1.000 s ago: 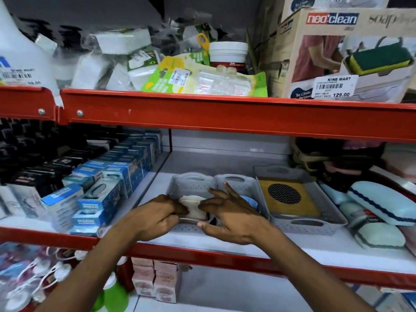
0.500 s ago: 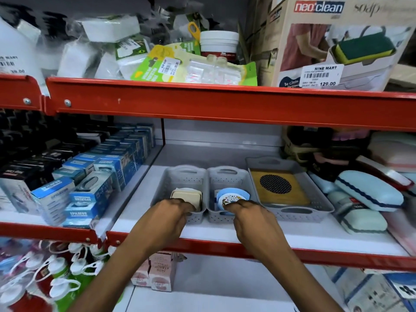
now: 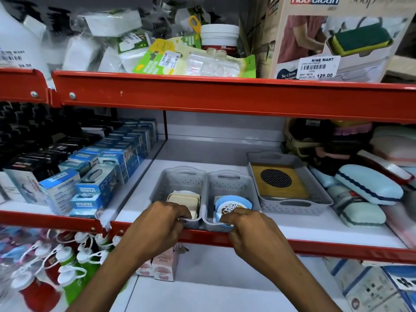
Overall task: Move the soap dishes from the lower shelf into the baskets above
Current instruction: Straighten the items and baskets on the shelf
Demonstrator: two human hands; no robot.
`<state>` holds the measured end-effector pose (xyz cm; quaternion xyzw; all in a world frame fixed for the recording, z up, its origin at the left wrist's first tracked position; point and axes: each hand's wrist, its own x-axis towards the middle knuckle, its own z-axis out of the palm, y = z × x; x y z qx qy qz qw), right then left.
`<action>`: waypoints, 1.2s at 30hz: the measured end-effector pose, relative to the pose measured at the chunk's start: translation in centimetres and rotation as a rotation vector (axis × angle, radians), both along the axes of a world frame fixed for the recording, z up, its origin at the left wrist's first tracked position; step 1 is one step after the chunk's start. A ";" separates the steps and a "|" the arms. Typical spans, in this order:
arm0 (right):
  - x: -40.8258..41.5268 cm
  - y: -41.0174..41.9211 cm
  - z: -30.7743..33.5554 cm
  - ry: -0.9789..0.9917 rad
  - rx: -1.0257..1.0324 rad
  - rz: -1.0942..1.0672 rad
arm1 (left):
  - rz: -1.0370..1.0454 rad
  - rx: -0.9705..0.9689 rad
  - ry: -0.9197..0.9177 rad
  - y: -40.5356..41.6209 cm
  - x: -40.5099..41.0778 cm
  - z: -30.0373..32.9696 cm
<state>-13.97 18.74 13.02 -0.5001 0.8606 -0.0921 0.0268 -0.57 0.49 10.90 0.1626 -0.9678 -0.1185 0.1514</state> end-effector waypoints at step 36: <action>-3.9 5.6 -0.4 0.120 -0.089 -0.364 | 0.053 0.053 0.004 0.5 -0.3 -0.2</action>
